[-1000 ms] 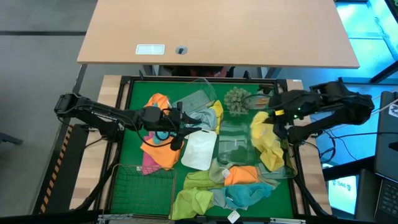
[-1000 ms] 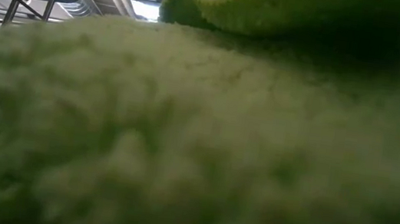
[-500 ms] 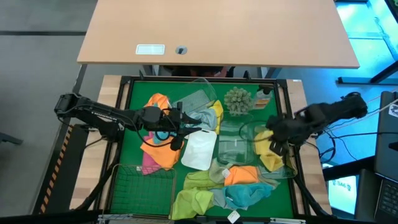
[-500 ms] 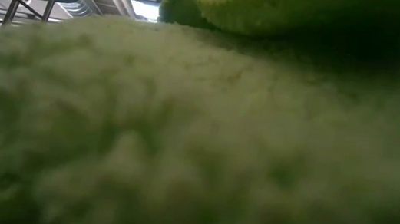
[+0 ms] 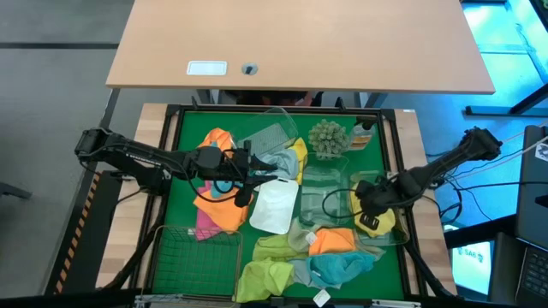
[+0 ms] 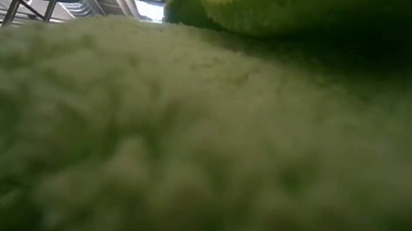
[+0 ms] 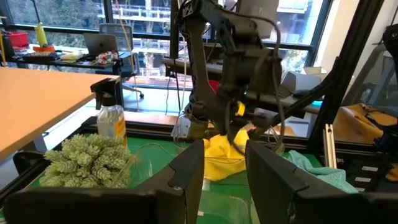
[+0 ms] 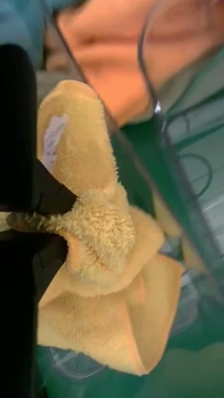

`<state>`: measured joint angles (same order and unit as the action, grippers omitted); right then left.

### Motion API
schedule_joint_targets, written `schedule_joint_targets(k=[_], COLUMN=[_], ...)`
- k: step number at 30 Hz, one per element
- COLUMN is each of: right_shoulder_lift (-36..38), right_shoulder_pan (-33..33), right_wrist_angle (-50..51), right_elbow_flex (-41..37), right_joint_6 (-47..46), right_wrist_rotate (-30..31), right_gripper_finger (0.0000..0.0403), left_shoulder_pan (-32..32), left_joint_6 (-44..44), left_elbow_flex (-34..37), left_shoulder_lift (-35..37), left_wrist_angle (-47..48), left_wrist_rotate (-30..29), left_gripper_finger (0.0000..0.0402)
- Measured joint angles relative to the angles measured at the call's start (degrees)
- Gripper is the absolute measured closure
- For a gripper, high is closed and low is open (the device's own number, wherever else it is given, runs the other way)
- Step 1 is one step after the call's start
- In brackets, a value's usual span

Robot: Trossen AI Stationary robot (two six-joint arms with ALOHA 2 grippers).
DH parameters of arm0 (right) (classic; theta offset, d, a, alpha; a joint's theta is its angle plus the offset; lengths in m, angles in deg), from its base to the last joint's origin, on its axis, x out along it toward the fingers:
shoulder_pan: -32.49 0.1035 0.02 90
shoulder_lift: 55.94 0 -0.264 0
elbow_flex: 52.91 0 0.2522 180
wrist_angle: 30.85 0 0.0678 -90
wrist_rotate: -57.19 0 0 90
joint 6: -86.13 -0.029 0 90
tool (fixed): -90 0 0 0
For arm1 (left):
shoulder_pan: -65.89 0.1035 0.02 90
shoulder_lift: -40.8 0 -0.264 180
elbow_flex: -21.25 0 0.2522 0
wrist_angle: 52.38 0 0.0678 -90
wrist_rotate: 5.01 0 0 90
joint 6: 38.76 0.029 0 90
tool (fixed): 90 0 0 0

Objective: Sort microfiber towel by color & place in baskets
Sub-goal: Put the yellow microfiber towel into the right transparent bin

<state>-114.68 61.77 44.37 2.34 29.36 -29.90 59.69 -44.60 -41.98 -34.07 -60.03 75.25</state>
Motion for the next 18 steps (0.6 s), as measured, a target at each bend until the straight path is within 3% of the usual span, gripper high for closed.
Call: schedule_joint_targets(k=[10, 18], right_shoulder_lift=[0.0, 0.0], right_shoulder_pan=[0.0, 0.0], right_wrist_angle=[-0.3, -0.5], right_elbow_flex=[-2.9, -2.9], right_joint_6=[0.0, 0.0], right_wrist_rotate=[-1.0, -1.0], right_gripper_finger=[0.0380, 0.0379], left_shoulder_pan=[-0.6, -4.4], left_joint_6=[0.0, 0.0], left_elbow_flex=[0.0, 0.0], left_shoulder_lift=[0.0, 0.0], left_wrist_angle=[0.0, 0.0], left_wrist_rotate=[0.8, 5.9], left_gripper_finger=[0.0290, 0.0290])
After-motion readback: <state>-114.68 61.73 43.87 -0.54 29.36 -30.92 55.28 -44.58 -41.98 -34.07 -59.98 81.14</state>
